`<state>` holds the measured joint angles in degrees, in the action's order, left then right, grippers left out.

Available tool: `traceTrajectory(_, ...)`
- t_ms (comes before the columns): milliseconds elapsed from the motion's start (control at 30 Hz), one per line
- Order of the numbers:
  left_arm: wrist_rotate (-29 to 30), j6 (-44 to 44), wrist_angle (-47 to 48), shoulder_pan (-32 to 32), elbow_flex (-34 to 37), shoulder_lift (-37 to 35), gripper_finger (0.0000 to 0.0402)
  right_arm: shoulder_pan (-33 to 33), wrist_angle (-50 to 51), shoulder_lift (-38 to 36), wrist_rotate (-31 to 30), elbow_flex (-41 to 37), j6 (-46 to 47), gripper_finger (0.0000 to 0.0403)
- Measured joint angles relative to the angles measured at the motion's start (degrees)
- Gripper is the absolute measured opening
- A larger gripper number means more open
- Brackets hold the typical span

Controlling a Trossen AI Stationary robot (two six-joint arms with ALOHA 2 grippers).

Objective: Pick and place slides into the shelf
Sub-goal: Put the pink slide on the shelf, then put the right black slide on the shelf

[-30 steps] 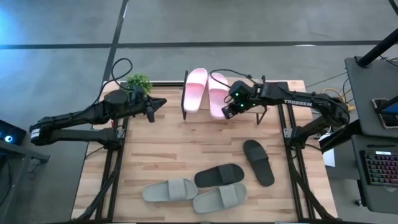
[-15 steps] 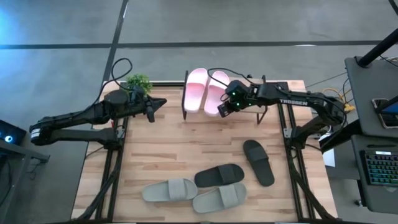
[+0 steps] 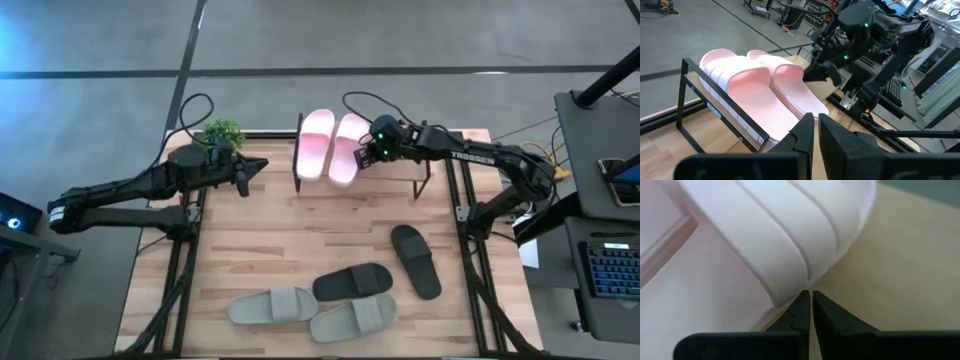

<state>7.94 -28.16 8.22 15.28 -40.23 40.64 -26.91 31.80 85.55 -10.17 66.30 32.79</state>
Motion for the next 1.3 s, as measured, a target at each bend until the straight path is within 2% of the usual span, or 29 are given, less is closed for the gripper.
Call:
traceTrajectory(433,0.02,-0.02,-0.08,0.01,0.02,0.70,0.0011,-0.90,-6.44,3.92,2.40,0.11,-0.52,0.0013)
traceTrajectory(667,0.02,-0.04,0.02,0.00,0.02,0.74,0.0011,-0.86,-3.47,-0.08,2.86,-0.02,-0.51,0.0013)
traceTrajectory(867,0.02,0.00,0.00,-0.01,0.02,0.87,0.0011,0.10,9.23,-6.15,3.96,0.00,0.46,0.0013)
traceTrajectory(1000,0.02,0.04,0.29,-0.01,0.02,0.97,0.0011,3.43,17.90,-10.53,5.49,0.00,3.54,0.0013)
traceTrajectory(1167,-0.21,0.52,0.51,0.00,0.38,1.44,0.0011,11.28,25.95,-14.61,8.80,0.02,11.92,0.0013)
traceTrajectory(1300,-0.22,0.55,0.28,0.01,0.66,2.07,0.0011,20.51,35.03,-15.14,8.25,0.02,21.64,0.0027)
